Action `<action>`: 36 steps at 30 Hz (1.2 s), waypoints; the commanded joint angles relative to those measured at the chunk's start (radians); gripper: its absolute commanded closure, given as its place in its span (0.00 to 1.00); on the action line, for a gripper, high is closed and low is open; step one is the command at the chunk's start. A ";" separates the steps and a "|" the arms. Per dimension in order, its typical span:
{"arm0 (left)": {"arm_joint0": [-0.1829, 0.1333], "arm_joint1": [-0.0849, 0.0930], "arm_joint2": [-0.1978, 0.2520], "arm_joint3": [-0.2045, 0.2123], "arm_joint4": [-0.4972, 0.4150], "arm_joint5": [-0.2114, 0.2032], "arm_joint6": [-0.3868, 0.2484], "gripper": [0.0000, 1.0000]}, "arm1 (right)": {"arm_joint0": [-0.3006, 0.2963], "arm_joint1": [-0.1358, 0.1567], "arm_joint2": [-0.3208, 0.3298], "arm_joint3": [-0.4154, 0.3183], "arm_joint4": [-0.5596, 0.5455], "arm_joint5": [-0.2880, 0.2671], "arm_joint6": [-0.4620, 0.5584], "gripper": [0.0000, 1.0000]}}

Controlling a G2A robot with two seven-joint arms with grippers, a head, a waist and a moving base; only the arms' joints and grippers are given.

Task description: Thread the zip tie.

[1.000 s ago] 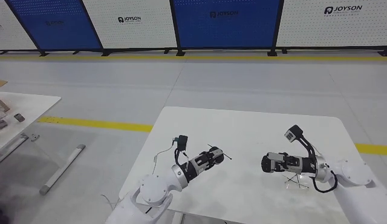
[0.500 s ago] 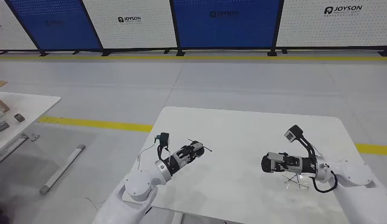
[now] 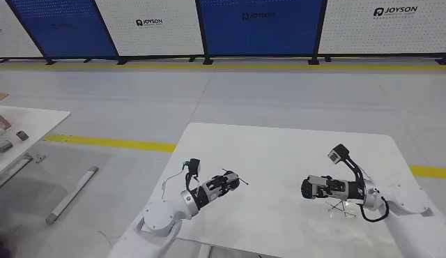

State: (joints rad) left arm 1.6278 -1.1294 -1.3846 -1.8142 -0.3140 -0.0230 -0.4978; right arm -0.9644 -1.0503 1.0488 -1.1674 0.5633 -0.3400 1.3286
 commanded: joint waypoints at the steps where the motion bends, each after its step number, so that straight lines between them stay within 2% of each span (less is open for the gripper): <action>1: 0.018 0.001 -0.038 -0.044 -0.081 -0.023 0.013 1.00 | 0.000 0.000 0.000 0.000 0.000 0.000 0.000 0.00; 4: 0.059 0.003 -0.103 -0.129 -0.205 -0.037 0.006 1.00 | 0.000 0.000 0.000 0.000 0.000 0.000 0.000 0.00; 6: 0.090 0.005 -0.139 -0.197 -0.274 -0.027 -0.023 1.00 | 0.000 0.000 0.000 0.000 0.000 0.000 0.000 0.00; 9: 0.135 0.010 -0.182 -0.290 -0.293 -0.019 -0.073 1.00 | 0.000 0.000 0.000 0.000 0.000 0.000 0.000 0.00; 12: 0.180 0.015 -0.208 -0.350 -0.277 -0.019 -0.110 1.00 | 0.000 0.000 0.000 0.000 0.000 0.000 0.000 0.00; 14: 0.195 0.017 -0.213 -0.360 -0.238 -0.010 -0.108 1.00 | 0.000 0.000 0.000 0.000 0.000 0.000 0.000 0.00; 28: 0.190 0.016 -0.207 -0.366 -0.245 -0.011 -0.102 1.00 | 0.000 0.000 0.000 0.000 0.000 0.000 0.000 0.00; 31: 0.197 0.014 -0.214 -0.421 -0.307 -0.048 -0.110 1.00 | 0.000 0.000 0.000 0.000 0.000 0.000 0.000 0.00; 33: 0.218 0.013 -0.234 -0.462 -0.352 -0.068 -0.128 1.00 | 0.000 0.000 0.000 0.000 0.000 0.000 0.000 0.00; 36: 0.254 0.013 -0.259 -0.502 -0.394 -0.090 -0.160 1.00 | 0.000 0.000 0.000 0.000 0.000 0.000 0.000 0.00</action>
State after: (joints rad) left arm 1.8662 -1.1164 -1.6337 -2.3021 -0.6939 -0.1063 -0.6433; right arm -0.9644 -1.0503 1.0488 -1.1674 0.5633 -0.3400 1.3286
